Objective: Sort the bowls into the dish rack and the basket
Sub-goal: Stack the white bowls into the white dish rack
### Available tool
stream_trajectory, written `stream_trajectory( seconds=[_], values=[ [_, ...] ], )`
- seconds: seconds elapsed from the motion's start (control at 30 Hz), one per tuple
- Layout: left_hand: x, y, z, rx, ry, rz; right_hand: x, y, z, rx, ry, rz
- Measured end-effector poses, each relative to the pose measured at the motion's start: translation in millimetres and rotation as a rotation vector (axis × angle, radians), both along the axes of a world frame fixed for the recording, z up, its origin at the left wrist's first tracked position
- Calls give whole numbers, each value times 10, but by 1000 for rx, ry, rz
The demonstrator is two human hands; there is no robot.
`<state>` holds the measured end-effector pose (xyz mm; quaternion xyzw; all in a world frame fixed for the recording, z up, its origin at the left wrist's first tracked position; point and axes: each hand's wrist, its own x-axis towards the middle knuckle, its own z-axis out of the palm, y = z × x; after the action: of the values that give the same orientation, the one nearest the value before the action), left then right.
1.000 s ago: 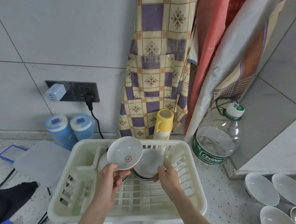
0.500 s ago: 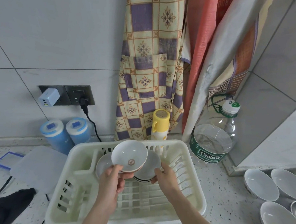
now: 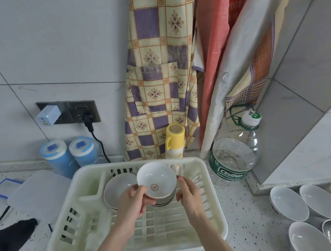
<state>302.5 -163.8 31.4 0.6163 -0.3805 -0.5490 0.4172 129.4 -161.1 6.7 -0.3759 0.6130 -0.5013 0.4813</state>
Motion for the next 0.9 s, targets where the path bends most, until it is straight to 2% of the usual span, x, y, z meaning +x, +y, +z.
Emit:
stream_trajectory(
  seconds=[0.13,0.37,0.57,0.73,0.9],
  values=[
    [-87,11,-37,-1,-66,-7,30,0,-33,-3,92,58],
    [-119,47,-40,0,5,-5,34,-72,-158,6,219,-31],
    [-7,209,-168,5,-67,53,45,-79,-185,33,317,-46],
    [53,236,-256,114,-145,-20,65,-51,-154,27,384,-8],
    [0,211,-264,231,-62,-23,96,-39,-124,42,495,17]
  ],
)
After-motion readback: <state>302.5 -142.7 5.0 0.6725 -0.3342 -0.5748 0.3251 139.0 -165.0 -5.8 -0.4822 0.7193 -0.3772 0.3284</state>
